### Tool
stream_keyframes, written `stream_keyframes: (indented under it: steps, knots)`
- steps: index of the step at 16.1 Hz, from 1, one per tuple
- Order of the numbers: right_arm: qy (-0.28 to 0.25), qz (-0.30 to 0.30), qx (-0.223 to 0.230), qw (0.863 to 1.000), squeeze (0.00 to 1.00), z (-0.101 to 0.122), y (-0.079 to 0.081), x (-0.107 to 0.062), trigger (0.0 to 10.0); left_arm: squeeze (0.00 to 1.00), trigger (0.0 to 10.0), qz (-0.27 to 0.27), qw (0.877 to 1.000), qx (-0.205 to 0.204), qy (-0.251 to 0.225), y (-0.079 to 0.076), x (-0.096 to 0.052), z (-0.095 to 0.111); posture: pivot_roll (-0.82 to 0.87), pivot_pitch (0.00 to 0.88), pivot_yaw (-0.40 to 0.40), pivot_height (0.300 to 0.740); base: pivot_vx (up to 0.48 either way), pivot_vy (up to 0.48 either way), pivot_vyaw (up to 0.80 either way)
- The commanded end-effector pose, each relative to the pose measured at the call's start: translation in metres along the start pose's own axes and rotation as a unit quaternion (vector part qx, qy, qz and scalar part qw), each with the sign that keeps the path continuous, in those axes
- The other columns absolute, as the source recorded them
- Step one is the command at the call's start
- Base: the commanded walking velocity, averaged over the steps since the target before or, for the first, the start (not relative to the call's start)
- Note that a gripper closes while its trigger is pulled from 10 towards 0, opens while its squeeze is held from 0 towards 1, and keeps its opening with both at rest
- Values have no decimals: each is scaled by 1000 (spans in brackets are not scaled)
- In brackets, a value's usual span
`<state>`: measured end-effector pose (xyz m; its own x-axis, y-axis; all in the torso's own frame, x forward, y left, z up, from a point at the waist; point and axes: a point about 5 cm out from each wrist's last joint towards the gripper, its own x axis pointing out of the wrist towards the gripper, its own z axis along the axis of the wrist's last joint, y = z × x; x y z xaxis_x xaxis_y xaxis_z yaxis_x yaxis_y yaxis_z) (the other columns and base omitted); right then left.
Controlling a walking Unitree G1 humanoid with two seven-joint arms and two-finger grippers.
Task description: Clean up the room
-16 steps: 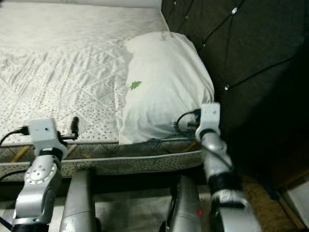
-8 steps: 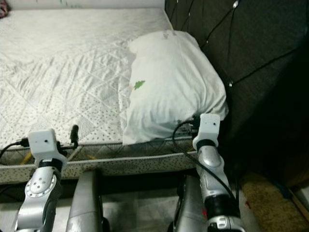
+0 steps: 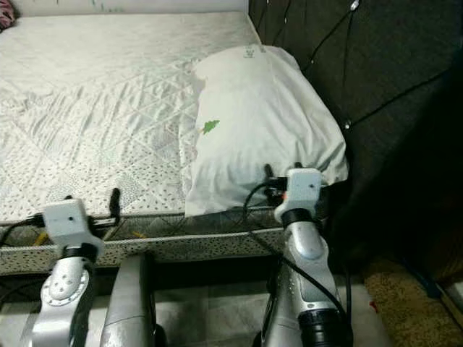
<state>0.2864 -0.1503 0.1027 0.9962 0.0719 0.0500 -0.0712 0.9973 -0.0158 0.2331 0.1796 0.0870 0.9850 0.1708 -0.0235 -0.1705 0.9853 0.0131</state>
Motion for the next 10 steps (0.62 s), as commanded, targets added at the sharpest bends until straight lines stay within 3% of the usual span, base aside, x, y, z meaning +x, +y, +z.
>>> stream_keyframes:
  steps: [1,3,4,5,10]
  knots:
    - [-7,3,-12,1000,1000,7,0,4,10000,0,10000,-3,1000,1,-17,-1,3,7,-32,0,-15,501,0,0,0]
    - [-24,24,-6,999,1000,17,1,10,10000,0,10000,-8,1000,-5,-24,-4,7,11,-42,0,-15,501,0,0,0]
    - [-42,33,0,999,216,27,4,15,10000,0,10000,-11,999,-9,-31,-5,9,15,-48,0,-15,506,0,0,0]
    - [-47,34,0,998,0,30,4,17,10000,0,10000,-12,999,-8,-33,-5,10,16,-48,0,-14,516,0,0,0]
    - [-57,54,5,997,0,42,13,30,10000,0,10000,-40,998,3,-58,-9,23,33,-17,0,-29,571,0,0,0]
